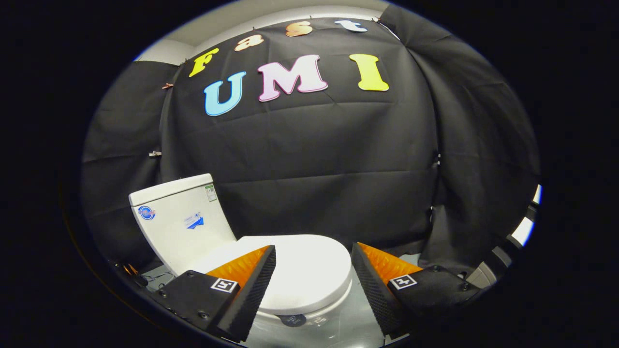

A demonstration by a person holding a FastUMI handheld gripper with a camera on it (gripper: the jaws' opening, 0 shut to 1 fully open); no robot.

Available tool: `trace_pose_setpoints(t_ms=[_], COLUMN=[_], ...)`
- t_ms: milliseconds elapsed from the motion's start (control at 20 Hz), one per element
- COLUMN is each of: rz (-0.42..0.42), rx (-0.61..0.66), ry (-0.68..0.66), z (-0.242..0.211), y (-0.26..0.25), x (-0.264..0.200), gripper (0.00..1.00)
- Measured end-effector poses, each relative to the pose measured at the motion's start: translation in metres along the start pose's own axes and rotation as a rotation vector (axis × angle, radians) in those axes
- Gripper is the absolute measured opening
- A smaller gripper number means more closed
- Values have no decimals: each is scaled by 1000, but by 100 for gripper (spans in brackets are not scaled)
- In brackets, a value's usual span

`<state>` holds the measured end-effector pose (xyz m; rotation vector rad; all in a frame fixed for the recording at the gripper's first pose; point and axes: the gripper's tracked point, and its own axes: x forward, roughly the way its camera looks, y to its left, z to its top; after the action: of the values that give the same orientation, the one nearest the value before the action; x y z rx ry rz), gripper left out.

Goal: Open the toilet lid.

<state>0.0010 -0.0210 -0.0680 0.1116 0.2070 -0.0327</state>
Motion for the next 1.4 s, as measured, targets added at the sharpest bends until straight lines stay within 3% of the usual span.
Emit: trace_pose_setpoints(t_ms=[400,650,900,1250,1400], rz=[-35,-37,-28,13,25], rx=[100,136,190,434,518], ry=[275,414,510,657,658], z=[-82,-128,-164,-207,-211], y=[-13,-13,-7,9,11], x=[7,-2,-5,-3,0], gripper=[98,87,87,87,87])
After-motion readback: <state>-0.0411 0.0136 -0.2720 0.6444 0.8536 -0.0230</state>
